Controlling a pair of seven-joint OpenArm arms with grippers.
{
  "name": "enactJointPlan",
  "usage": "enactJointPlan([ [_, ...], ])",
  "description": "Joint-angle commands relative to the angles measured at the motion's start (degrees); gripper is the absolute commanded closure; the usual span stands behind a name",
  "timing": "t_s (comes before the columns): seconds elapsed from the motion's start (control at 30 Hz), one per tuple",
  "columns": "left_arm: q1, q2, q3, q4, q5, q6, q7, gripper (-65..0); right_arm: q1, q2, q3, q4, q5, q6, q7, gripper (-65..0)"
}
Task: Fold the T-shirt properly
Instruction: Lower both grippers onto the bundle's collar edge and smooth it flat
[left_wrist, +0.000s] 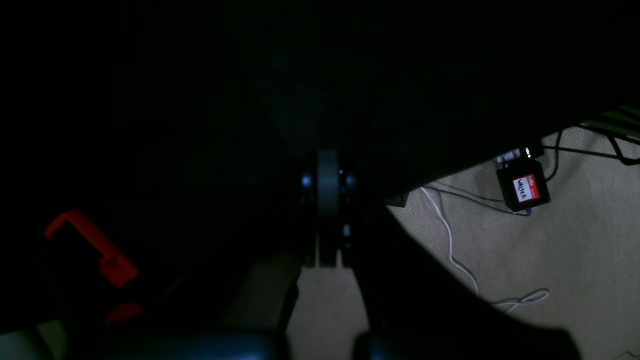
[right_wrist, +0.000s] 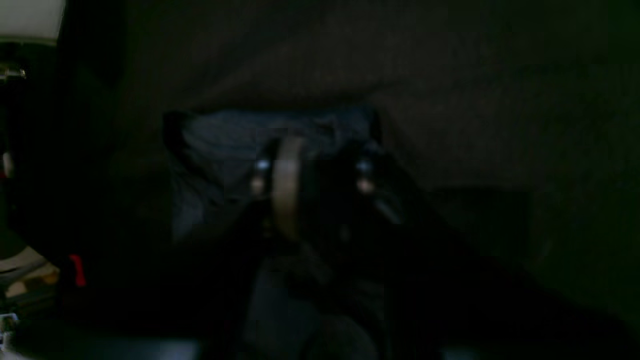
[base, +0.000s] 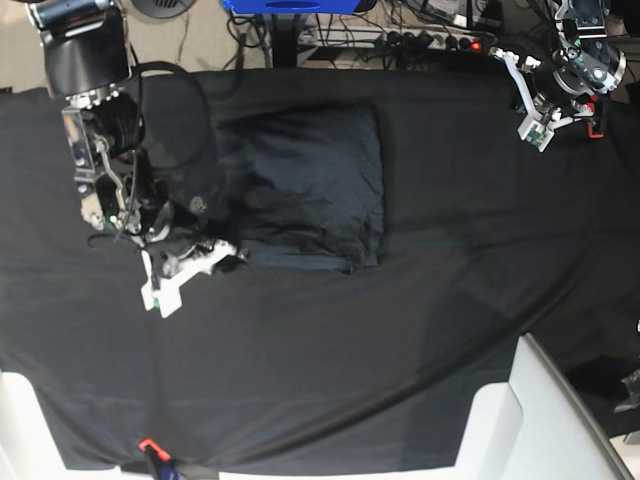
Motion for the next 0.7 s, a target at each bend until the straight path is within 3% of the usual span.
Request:
enactJointPlan([
  [0.0,-0.3,-0.7,-0.2,0.7,-0.2,0.3,-0.4,0.0,1.1,0.3,0.0,0.9,0.6,0.5,0.9,-21.6],
  [0.07,-0.5,-0.7,-0.2,0.7,-0.2,0.3,-0.4,0.0,1.8,0.3,0.1,0.7,0.6,0.5,1.1,-26.9],
  [0.3,-0.5,-0.6,-0.1,1.1,-0.2,0.3,-0.3,0.0,4.2,1.1,0.5,-0.5,0.6,0.5,1.1,-26.7],
  [0.4,-0.3,-0.5,-0.1,2.2,-0.7,0.3,-0.3,0.0,-0.1,4.8,0.5,9.0,0.7,0.5,1.2,-20.4],
  [0.5,-0.1,0.3,-0.1,5.7,-0.9,0.3,-0.3,0.0,-7.4,6.9,0.4,19.1,0.7,0.3,0.5,-10.2],
  [0.67,-0.6,4.5,3.1,12.7,-0.3,0.3,-0.3,0.0,-16.2,6.8,-0.1,23.8,0.7,0.4,-5.9,-0.6],
])
